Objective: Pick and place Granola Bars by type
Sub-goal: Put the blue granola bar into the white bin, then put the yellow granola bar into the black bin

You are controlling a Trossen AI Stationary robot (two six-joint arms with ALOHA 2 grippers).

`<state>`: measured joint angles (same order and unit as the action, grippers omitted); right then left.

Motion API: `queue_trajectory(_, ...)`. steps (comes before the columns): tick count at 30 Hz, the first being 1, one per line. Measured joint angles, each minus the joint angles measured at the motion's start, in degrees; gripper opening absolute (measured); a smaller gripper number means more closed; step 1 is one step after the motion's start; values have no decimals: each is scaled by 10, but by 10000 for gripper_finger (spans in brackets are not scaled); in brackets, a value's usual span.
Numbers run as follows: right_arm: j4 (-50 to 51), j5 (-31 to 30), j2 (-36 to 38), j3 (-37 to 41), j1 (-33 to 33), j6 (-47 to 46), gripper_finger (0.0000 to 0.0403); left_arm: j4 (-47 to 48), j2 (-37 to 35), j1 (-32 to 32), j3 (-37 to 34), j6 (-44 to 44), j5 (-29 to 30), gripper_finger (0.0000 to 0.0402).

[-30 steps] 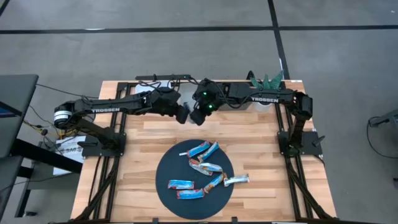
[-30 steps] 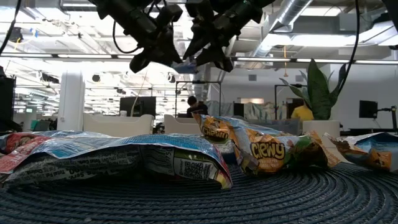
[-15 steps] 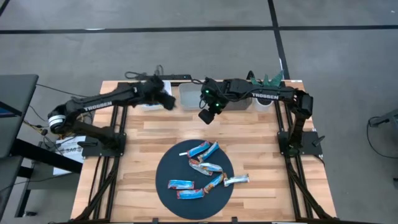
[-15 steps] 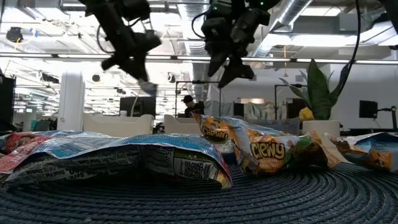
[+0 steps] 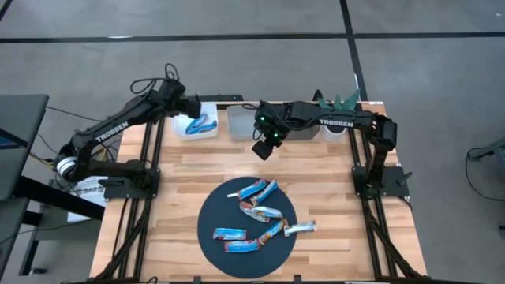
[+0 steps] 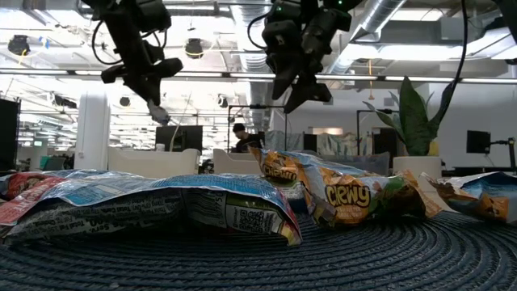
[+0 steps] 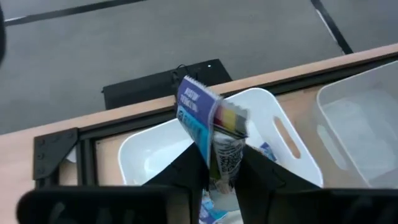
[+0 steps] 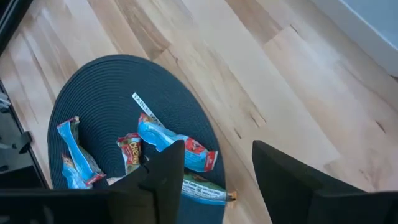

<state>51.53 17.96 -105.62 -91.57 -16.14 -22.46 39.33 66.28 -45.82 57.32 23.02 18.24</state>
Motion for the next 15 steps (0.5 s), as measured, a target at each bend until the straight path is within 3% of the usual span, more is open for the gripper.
queue_trajectory(10,0,2,0,0,0,0,168,7,1,-2,0,-56,7,155)
queue_trajectory(15,0,2,0,0,0,-5,169,7,1,-2,0,-56,-10,174)
